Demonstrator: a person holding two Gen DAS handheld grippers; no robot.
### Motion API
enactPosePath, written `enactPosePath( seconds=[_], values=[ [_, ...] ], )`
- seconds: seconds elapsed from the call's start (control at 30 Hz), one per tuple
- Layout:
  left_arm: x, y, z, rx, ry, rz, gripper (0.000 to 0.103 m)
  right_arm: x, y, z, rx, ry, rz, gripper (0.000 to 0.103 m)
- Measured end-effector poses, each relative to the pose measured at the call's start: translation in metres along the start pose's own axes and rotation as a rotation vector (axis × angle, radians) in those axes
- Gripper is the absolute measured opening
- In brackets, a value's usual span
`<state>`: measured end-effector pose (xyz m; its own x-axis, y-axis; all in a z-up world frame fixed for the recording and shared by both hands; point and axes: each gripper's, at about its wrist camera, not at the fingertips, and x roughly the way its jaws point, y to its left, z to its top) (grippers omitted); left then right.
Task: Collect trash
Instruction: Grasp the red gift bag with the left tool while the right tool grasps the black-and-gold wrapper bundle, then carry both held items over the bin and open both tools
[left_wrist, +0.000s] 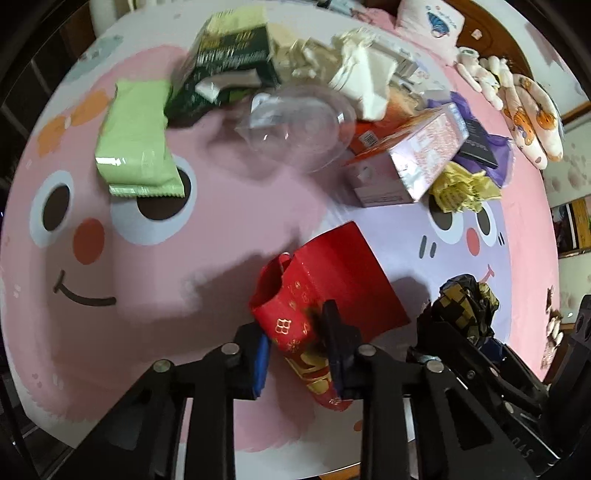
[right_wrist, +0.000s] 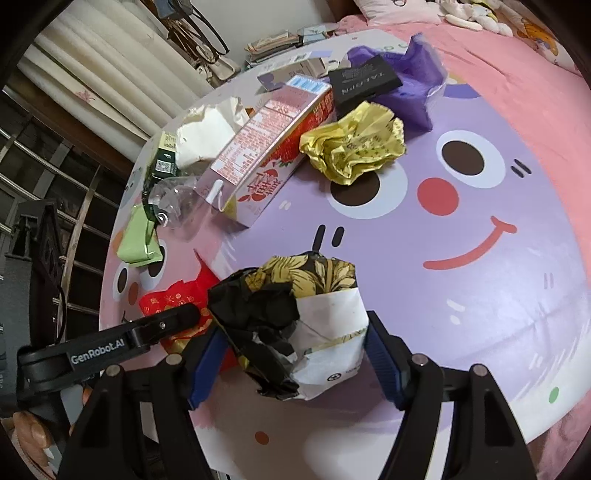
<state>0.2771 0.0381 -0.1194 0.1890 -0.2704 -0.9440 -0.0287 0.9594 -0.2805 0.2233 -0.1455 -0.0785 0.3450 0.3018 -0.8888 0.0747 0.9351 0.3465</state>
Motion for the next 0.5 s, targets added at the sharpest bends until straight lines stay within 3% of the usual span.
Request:
enactPosePath(
  seconds=[0.13,0.27,0.5],
  values=[
    [-0.021,-0.013,-0.007,0.049,-0.068,0.036,0.016,-0.018,0.004,-0.005,-0.008,-0.03,0.019,0.071],
    [-0.05,-0.021,-0.024,0.088,-0.141,0.067,0.016,-0.042,0.008,-0.014,-0.02,-0.058,0.046,0.071],
    [-0.108,-0.02,-0.077,0.138,-0.251,0.095,0.016,-0.086,0.015,-0.049,-0.055,-0.089,0.095,0.071]
  ],
)
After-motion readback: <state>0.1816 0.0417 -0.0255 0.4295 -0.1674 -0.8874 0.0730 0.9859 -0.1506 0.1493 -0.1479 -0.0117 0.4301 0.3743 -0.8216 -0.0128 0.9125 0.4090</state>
